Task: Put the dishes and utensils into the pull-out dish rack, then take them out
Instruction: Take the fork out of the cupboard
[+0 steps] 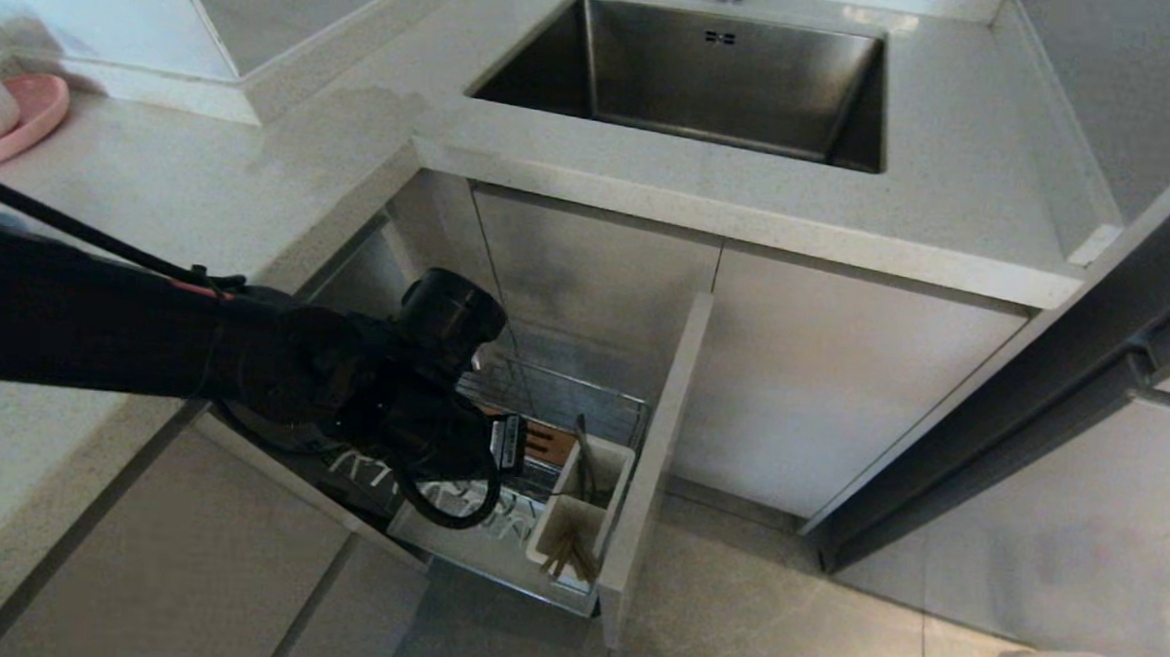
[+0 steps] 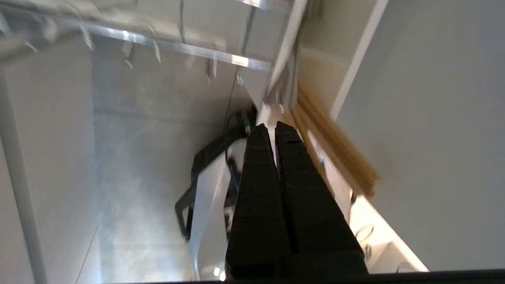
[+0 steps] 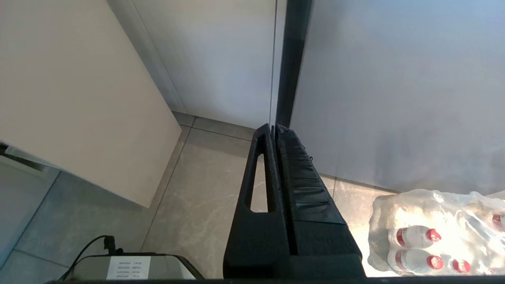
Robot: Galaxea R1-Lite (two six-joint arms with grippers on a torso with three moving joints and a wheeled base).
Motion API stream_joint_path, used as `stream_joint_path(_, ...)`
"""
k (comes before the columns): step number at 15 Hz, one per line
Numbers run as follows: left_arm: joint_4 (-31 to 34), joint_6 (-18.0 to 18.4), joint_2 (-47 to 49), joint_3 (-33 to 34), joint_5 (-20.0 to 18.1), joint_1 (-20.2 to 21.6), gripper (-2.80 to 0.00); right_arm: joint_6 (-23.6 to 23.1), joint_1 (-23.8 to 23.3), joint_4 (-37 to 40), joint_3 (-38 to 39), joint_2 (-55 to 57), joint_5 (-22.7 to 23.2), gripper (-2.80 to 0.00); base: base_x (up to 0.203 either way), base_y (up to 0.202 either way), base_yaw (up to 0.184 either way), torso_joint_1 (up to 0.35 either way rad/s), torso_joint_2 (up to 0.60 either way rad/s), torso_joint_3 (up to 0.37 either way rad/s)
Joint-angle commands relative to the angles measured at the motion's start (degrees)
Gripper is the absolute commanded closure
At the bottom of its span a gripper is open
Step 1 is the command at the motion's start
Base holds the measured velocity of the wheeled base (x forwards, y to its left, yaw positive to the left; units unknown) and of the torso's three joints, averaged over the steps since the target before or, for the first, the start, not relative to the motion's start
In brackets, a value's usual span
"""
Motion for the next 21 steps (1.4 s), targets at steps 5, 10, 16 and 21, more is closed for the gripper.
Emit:
stream_joint_path(5, 4.0, 0.6, 0.9, 0.9, -0.1, -3.0, 0.00, 0.0, 0.0, 0.0, 0.0, 0.0, 0.0, 0.00, 0.000, 0.000, 0.000, 0.000, 0.00, 0.000)
stream_joint_path(10, -3.9, 11.7, -1.5, 8.6, -0.2, -0.7, 0.00, 0.0, 0.0, 0.0, 0.0, 0.0, 0.0, 0.00, 0.000, 0.000, 0.000, 0.000, 0.00, 0.000)
stream_joint_path(16, -28.0, 26.3, -4.4, 19.9, -7.2, 3.8, 0.00, 0.0, 0.0, 0.0, 0.0, 0.1, 0.0, 0.00, 0.000, 0.000, 0.000, 0.000, 0.00, 0.000)
stream_joint_path(21, -31.0, 39.6, -6.7, 25.1, -16.2, 6.7, 0.00, 0.0, 0.0, 0.0, 0.0, 0.1, 0.0, 0.00, 0.000, 0.000, 0.000, 0.000, 0.00, 0.000)
